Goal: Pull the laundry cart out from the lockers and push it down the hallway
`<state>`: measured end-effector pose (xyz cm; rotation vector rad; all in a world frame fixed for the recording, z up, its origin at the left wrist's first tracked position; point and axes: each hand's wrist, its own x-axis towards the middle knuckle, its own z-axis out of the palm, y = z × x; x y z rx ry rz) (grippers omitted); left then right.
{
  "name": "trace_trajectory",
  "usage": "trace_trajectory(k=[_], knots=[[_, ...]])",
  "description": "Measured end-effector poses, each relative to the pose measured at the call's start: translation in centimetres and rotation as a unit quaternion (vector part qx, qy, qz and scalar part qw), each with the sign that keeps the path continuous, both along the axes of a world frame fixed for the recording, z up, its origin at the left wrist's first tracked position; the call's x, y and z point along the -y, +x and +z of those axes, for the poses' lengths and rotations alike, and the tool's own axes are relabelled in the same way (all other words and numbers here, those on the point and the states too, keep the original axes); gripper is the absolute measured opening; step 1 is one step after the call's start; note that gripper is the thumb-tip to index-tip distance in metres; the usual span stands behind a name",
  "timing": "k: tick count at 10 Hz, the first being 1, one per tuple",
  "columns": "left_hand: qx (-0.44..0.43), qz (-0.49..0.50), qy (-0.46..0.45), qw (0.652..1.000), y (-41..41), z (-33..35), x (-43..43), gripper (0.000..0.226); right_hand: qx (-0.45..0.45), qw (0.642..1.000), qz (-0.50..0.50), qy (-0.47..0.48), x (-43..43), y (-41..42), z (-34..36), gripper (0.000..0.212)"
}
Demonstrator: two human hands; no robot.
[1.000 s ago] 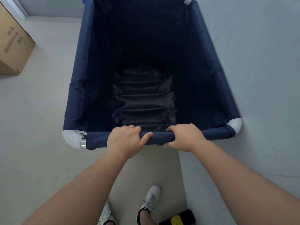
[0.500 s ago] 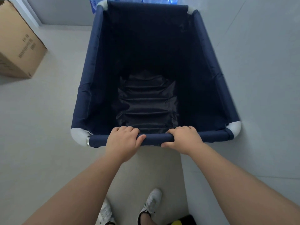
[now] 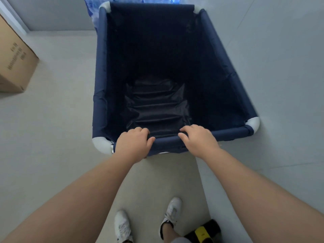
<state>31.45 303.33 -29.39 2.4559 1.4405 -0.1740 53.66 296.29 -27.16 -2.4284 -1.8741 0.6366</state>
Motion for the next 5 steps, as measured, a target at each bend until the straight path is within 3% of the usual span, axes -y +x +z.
trace_trajectory(k=[2, 5], knots=[[0.014, -0.026, 0.026, 0.999, -3.1, 2.5, 0.4, 0.037, 0.014, 0.998, -0.054, 0.019, 1.4, -3.0, 2.4, 0.026], [0.014, -0.093, -0.015, 0.995, -7.0, 3.8, 1.6, 0.034, 0.001, 0.992, -0.128, 0.015, 4.3, -9.2, 4.1, 0.03]])
